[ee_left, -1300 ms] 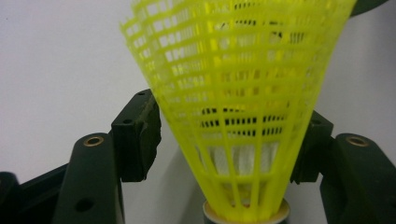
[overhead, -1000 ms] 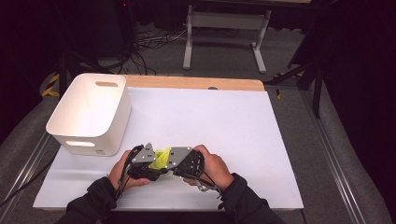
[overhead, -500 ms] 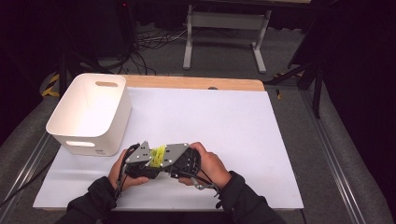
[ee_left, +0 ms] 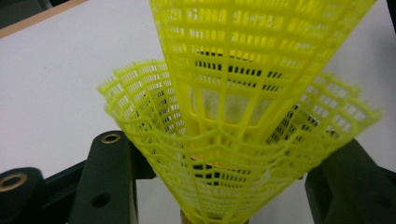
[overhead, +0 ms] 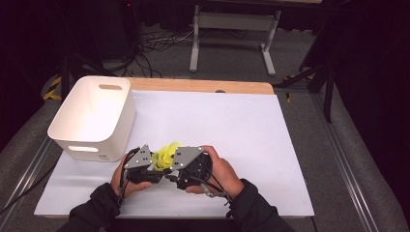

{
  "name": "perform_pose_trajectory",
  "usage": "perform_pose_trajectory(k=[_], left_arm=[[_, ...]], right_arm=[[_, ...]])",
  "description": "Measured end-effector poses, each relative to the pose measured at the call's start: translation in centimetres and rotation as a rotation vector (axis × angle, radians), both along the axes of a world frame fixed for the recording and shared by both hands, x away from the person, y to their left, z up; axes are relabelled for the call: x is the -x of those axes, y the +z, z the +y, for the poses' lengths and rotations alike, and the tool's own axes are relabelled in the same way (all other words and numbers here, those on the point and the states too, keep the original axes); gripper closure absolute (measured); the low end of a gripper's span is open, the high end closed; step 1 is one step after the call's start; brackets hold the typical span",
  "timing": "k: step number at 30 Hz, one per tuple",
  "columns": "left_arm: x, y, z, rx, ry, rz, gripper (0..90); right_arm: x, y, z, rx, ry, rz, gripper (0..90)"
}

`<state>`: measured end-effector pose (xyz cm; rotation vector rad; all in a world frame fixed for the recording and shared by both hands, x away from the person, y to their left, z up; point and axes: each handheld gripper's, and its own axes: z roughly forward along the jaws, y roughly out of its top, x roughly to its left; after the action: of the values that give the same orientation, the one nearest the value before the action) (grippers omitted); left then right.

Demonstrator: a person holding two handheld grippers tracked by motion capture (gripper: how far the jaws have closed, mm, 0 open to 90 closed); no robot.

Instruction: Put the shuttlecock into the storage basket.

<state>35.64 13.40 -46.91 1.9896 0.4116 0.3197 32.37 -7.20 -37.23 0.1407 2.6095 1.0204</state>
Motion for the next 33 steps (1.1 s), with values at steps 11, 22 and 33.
perform_pose_trajectory(k=[11, 22, 33], left_arm=[[0.0, 0.1, 0.3, 0.013, 0.015, -0.016, 46.2], [0.2, 0.1, 0.5, 0.010, 0.023, -0.021, 46.1], [0.4, 0.1, 0.8, 0.020, 0.032, -0.028, 46.0]], right_arm=[[0.5, 0.7, -1.2, -0.108, -0.056, -0.045, 27.7], [0.9, -0.2, -5.8, -0.243, -0.181, -0.188, 22.0], [0.1, -3.0, -10.0, -0.246, -0.315, -0.195, 20.5]])
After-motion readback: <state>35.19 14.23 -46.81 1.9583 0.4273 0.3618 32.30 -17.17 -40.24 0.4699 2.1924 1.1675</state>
